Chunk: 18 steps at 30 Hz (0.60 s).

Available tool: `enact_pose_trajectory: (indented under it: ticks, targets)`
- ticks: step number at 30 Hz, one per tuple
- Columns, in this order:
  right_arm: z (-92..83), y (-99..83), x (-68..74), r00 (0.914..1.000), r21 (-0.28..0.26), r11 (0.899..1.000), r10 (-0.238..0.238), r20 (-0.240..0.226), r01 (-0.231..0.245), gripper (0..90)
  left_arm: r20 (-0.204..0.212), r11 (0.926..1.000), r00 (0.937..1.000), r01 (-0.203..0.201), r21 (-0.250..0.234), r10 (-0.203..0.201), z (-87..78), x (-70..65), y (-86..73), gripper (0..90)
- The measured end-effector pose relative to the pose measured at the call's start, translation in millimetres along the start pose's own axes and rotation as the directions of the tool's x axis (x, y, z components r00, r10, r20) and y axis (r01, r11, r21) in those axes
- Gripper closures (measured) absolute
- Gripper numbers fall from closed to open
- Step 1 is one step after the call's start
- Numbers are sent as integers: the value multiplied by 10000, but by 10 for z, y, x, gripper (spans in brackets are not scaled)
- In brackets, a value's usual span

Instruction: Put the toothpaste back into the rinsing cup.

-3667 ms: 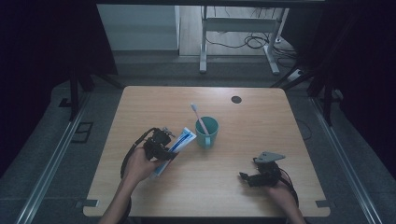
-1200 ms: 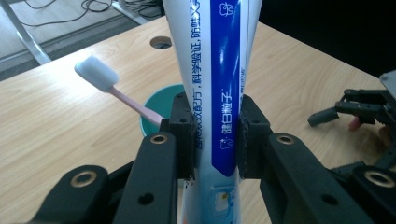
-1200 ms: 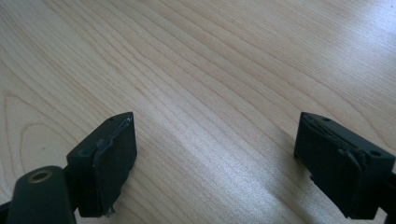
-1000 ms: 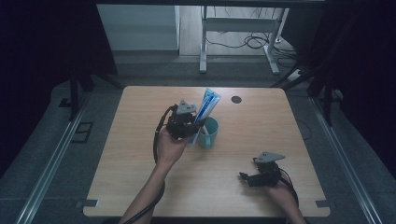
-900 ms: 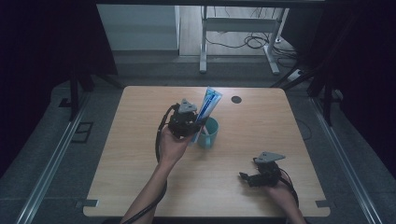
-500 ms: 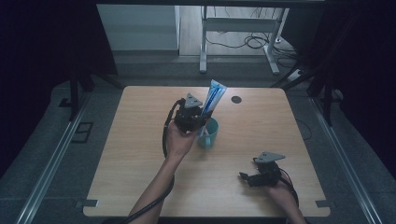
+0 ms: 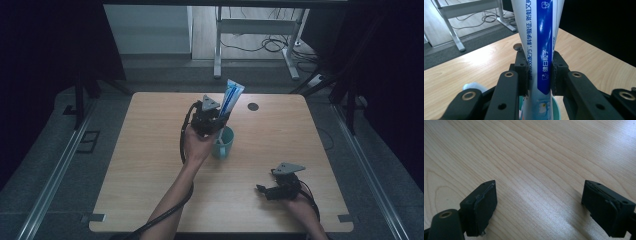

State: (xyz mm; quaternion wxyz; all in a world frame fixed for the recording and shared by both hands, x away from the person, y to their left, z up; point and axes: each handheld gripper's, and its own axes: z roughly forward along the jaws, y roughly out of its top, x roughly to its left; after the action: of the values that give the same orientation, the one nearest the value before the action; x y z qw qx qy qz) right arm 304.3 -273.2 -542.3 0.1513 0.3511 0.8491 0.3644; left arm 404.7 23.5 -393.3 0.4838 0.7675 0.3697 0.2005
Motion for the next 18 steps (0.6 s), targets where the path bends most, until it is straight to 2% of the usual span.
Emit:
enact_pose_trajectory:
  ticks: [11, 18]
  targets:
    - [0, 0, -1, 10000, 3, 10000, -11, 13, 11, 133, -116, 9998, 9999, 98, -176, -100, 118, 15, -1, 724]
    - [0, 0, -1, 10000, 4, 10000, -9, 8, 9, 133, -253, 9995, 9995, 183, -239, -189, 193, 9, -68, 723]
